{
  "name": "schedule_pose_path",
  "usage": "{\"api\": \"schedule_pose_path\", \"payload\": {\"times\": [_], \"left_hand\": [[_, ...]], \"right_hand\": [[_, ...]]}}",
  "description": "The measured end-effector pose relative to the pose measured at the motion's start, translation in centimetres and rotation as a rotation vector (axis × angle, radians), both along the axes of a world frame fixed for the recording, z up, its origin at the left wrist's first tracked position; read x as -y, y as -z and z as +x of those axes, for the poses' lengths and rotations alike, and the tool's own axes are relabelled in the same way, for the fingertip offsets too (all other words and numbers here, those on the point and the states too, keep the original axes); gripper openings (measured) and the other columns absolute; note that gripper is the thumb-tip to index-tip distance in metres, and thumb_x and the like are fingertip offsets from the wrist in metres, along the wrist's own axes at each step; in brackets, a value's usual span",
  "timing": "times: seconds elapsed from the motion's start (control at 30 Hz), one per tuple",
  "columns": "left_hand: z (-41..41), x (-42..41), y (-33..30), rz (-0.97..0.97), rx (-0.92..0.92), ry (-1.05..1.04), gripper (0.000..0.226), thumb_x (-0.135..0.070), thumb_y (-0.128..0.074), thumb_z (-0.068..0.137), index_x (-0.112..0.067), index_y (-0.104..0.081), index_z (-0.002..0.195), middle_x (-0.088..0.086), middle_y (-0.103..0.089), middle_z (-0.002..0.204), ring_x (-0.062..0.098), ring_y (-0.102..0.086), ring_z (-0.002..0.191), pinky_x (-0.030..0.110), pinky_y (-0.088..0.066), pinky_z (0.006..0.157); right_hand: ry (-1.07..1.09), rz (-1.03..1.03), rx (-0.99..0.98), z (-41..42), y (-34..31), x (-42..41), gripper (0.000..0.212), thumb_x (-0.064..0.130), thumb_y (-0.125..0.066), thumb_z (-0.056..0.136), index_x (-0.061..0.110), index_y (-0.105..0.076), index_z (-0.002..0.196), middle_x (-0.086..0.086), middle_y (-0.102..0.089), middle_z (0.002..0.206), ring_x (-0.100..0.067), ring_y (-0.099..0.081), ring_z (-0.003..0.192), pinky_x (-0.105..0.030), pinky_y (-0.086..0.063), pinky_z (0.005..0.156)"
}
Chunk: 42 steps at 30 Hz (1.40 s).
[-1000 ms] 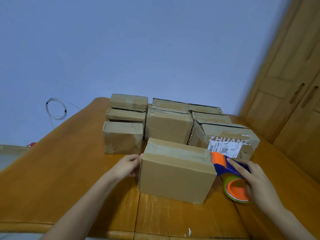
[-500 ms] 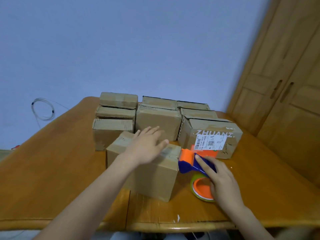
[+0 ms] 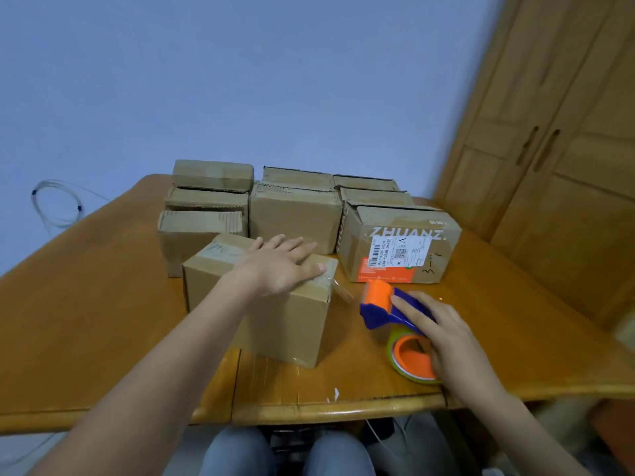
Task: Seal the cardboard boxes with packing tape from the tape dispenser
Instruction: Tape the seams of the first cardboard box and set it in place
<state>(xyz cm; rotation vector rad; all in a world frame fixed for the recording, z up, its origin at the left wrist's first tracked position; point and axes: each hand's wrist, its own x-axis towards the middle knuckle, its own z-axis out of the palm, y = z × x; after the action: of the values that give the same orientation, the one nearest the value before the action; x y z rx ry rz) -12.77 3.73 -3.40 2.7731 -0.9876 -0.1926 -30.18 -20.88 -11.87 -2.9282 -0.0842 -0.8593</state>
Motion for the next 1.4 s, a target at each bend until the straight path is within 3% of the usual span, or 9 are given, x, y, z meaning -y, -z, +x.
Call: {"api": "schedule_pose_path", "payload": {"times": [0.1,0.33,0.6,0.73,0.83,0.93,1.0,1.2,1.4], "left_hand": [[0.1,0.1,0.1,0.003,-0.009,-0.003,0.066,-0.068,-0.018,0.093,-0.040,-0.006,0.152,-0.011,0.000,0.161,0.016,0.007,0.148,0.045,0.007,0.118],[0.1,0.1,0.0,0.011,0.008,-0.007,0.066,-0.068,-0.018,0.093,-0.040,-0.008,0.152,-0.012,-0.003,0.161,0.016,0.004,0.148,0.045,0.006,0.117],[0.1,0.3,0.1,0.010,0.022,-0.003,0.065,-0.067,-0.017,0.093,-0.040,-0.008,0.151,-0.012,-0.004,0.161,0.016,0.003,0.148,0.045,0.006,0.117],[0.0,0.4,0.0,0.016,0.031,0.000,0.066,-0.068,-0.017,0.092,-0.041,-0.007,0.151,-0.012,-0.004,0.161,0.017,0.002,0.148,0.046,0.005,0.118],[0.0,0.6,0.1,0.032,0.041,0.000,0.066,-0.068,-0.016,0.092,-0.041,-0.007,0.151,-0.012,-0.004,0.161,0.017,0.002,0.148,0.046,0.005,0.118],[0.0,0.5,0.1,0.042,0.051,0.002,0.066,-0.068,-0.016,0.092,-0.040,-0.006,0.151,-0.011,-0.004,0.161,0.018,0.002,0.148,0.046,0.004,0.118],[-0.2,0.5,0.0,0.034,0.052,0.003,0.065,-0.067,-0.017,0.093,-0.040,-0.007,0.151,-0.011,-0.005,0.161,0.018,0.001,0.148,0.046,0.004,0.118],[-0.4,0.4,-0.1,0.024,0.055,0.005,0.065,-0.066,-0.020,0.094,-0.038,-0.009,0.152,-0.010,-0.007,0.161,0.019,-0.001,0.148,0.046,0.002,0.118],[-0.6,0.5,-0.2,0.019,0.054,0.000,0.064,-0.065,-0.020,0.094,-0.038,-0.009,0.152,-0.010,-0.006,0.161,0.018,-0.001,0.148,0.045,0.002,0.118]], "right_hand": [[0.027,-0.042,-0.004,-1.6,0.1,1.0,0.121,-0.015,-0.079,0.053,0.045,-0.027,0.144,-0.001,-0.045,0.133,-0.020,-0.043,0.106,-0.041,-0.051,0.075],[0.037,-0.297,-0.162,0.2,-0.9,-0.9,0.116,0.011,-0.095,0.042,0.036,-0.040,0.140,-0.003,-0.057,0.125,-0.022,-0.053,0.103,-0.033,-0.052,0.070],[-0.024,-0.413,-0.245,3.0,-2.2,-2.7,0.104,0.016,-0.093,0.050,0.039,-0.042,0.138,-0.001,-0.060,0.122,-0.020,-0.062,0.097,-0.031,-0.053,0.066],[-0.053,-0.450,-0.288,3.7,-3.6,-2.6,0.092,0.013,-0.084,0.068,0.042,-0.038,0.142,-0.004,-0.055,0.129,-0.025,-0.058,0.105,-0.036,-0.051,0.075],[-0.058,-0.552,-0.306,4.0,-5.5,-3.7,0.082,0.014,-0.081,0.072,0.042,-0.042,0.138,-0.006,-0.058,0.125,-0.028,-0.057,0.099,-0.039,-0.049,0.072],[-0.055,-0.568,-0.431,4.3,-7.4,-4.9,0.061,0.018,-0.042,0.101,0.049,-0.015,0.146,-0.004,-0.033,0.145,-0.030,-0.037,0.121,-0.043,-0.033,0.095],[-0.030,-0.620,-0.473,4.6,-8.5,-5.8,0.054,0.021,-0.030,0.104,0.049,-0.011,0.146,-0.005,-0.032,0.143,-0.030,-0.034,0.123,-0.042,-0.031,0.096],[-0.018,-0.726,-0.471,5.9,-10.5,-7.7,0.047,0.023,-0.029,0.104,0.048,-0.026,0.143,-0.007,-0.044,0.125,-0.031,-0.042,0.112,-0.043,-0.036,0.088],[-0.029,-0.750,-0.495,6.0,-11.1,-7.8,0.046,0.024,-0.030,0.104,0.047,-0.026,0.144,-0.008,-0.044,0.126,-0.033,-0.043,0.112,-0.044,-0.037,0.088]]}}
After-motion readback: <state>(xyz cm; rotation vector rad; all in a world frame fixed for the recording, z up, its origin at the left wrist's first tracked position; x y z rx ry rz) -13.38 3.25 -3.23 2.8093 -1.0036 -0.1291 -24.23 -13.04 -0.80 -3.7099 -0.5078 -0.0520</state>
